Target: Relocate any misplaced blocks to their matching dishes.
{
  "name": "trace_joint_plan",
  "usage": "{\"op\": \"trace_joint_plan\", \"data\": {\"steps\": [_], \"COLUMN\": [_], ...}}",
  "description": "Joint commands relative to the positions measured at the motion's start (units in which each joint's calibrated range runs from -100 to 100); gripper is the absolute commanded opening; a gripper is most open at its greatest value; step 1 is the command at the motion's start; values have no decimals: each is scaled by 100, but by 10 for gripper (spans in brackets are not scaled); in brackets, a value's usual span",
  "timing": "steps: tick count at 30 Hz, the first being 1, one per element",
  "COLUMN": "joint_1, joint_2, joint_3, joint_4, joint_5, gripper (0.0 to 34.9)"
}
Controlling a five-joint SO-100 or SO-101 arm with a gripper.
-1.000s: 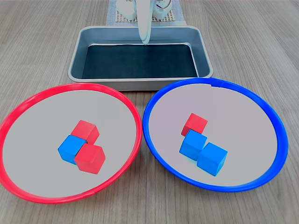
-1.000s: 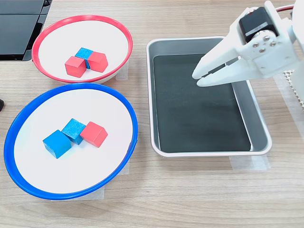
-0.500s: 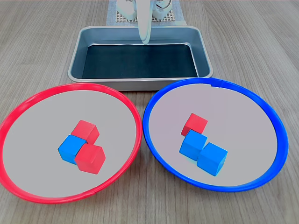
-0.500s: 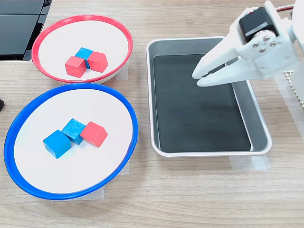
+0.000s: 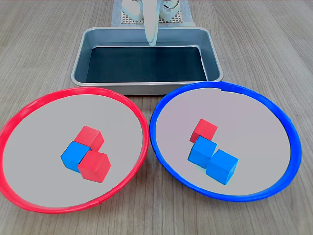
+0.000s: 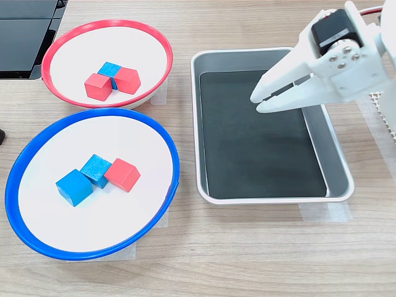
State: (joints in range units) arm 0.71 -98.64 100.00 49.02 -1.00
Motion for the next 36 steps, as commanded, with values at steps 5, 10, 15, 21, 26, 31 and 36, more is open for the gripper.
{"op": "trace_joint_plan", "data": {"steps": [5,10,15,21,26,31,36], "joint_1": [-10,-10,-38,47,84,-38,-217], "joint_2": [-34,-34,-43,230,1245,2653,4213], "joint_3": [0,0,0,-218,-1675,-3414,-5025], "joint_4": [-69,-69,-144,-152,121,434,797], "joint_5": [15,15,78,425,674,1001,1499], "gripper": [4,4,4,3,3,3,3]}}
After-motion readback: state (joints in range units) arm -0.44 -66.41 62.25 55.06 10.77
